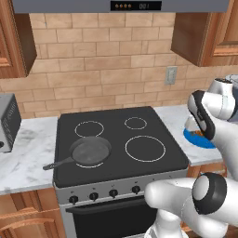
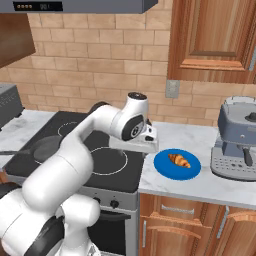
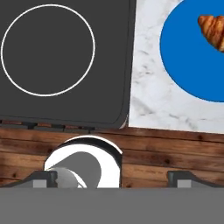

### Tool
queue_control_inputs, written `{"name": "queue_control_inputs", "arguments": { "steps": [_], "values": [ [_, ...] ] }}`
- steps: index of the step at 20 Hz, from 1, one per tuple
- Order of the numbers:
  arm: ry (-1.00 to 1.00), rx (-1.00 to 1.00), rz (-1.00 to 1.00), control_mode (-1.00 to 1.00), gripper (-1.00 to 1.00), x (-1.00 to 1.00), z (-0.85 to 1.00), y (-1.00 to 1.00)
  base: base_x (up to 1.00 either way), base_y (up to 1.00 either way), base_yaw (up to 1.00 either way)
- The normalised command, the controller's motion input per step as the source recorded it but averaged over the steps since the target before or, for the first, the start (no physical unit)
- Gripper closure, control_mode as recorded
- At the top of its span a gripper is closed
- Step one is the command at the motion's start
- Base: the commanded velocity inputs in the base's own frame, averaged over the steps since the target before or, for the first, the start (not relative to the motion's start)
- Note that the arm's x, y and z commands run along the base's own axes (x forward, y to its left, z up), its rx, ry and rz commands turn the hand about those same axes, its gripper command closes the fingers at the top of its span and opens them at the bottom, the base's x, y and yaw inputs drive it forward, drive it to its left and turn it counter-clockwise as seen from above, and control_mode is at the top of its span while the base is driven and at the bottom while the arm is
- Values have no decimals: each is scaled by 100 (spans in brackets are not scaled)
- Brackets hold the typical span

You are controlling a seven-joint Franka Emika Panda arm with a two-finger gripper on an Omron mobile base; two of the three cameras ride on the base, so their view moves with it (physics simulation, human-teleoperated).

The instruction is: Pick the croissant and place it on the pan. Then turn on the stove to warm the croissant.

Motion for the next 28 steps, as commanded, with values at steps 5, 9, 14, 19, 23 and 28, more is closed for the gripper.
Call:
{"name": "queue_control_inputs", "arguments": {
  "steps": [5,9,14,19,23,28],
  "values": [
    [7,1,6,-100,-100,0,-21,-50,0,0,0],
    [2,4,9,-100,-100,0,-13,-36,0,0,0],
    [0,4,11,-100,-100,15,-1,-35,0,0,0],
    [-3,3,12,-100,-100,34,0,-30,0,0,0],
    [-2,0,14,-100,-100,34,-6,-24,0,0,0],
    [0,0,13,-100,-100,32,-12,-22,0,0,0]
  ]
}}
